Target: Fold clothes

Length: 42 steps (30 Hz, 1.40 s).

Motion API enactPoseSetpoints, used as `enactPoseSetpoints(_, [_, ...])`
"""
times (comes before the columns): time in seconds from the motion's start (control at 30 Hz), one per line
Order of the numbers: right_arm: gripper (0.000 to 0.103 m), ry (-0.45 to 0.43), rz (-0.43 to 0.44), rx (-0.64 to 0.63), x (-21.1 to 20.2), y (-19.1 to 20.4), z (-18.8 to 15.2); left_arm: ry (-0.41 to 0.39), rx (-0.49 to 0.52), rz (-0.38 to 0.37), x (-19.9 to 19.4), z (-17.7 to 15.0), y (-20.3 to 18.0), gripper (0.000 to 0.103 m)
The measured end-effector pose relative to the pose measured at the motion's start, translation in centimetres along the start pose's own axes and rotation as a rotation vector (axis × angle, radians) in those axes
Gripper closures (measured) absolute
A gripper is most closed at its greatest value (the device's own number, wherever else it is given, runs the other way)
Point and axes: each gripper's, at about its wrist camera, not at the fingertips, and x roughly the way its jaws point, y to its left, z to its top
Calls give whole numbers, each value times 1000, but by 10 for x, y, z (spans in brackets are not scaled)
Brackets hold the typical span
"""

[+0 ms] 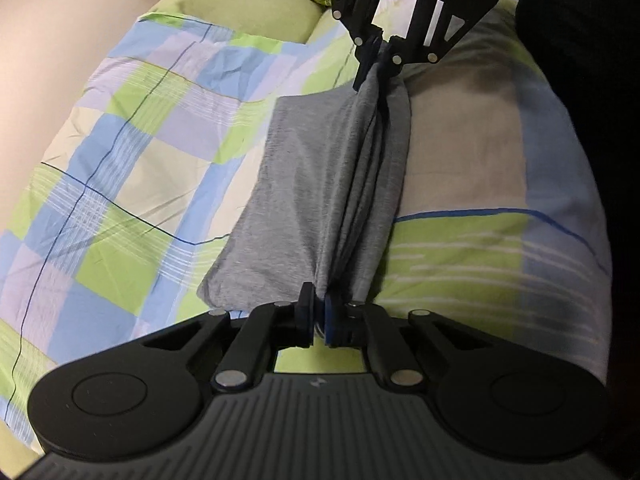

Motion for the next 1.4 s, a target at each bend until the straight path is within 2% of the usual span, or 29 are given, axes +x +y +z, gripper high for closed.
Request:
enactPoseSetpoints(0.1, [97,-6,0,-1,-10,3,-1,17,18,-21,0,-3,-9,100])
enactPoseSetpoints(0.2, [97,12,14,-31,1,17,-9,16,31,-26,1,-3,-15,100])
enactPoseSetpoints(0.33, [94,12,13,18,2,10,-10,16,-15,-37,-2,-6,-7,99])
enactPoseSetpoints(0.4, [90,17,5,29,1,8,-15,16,-35,-39,-3,-9,-6,97])
enactPoseSetpoints(0.57, [88,47,2,108,-6,0,-28,10,-90,-32,-10,-15,-4,95])
enactPoseSetpoints(0.67, [88,78,-2,157,-13,-2,-37,9,-121,-22,-15,-19,-2,85])
enactPoseSetpoints(0.73, [86,93,-3,191,-17,-3,-41,8,-149,-12,-21,-23,0,69])
enactPoseSetpoints(0.87, [80,125,-17,272,-26,-6,-45,9,-220,9,-35,-27,6,62])
enactPoseSetpoints(1.0, [70,100,-25,327,-36,-6,-35,-6,-236,40,-47,-24,7,61])
enactPoseSetpoints(1.07, [69,71,-33,290,-41,2,-26,-39,-232,45,-52,-16,8,59])
enactPoseSetpoints(1.23, [71,70,-44,193,-32,14,-22,-102,-210,12,-38,9,11,57])
enactPoseSetpoints(1.37, [93,56,-53,146,-32,9,-18,-112,-200,-39,-17,21,12,57])
enactPoseSetpoints(1.4, [94,53,-56,137,-32,6,-18,-107,-201,-47,-12,22,12,57])
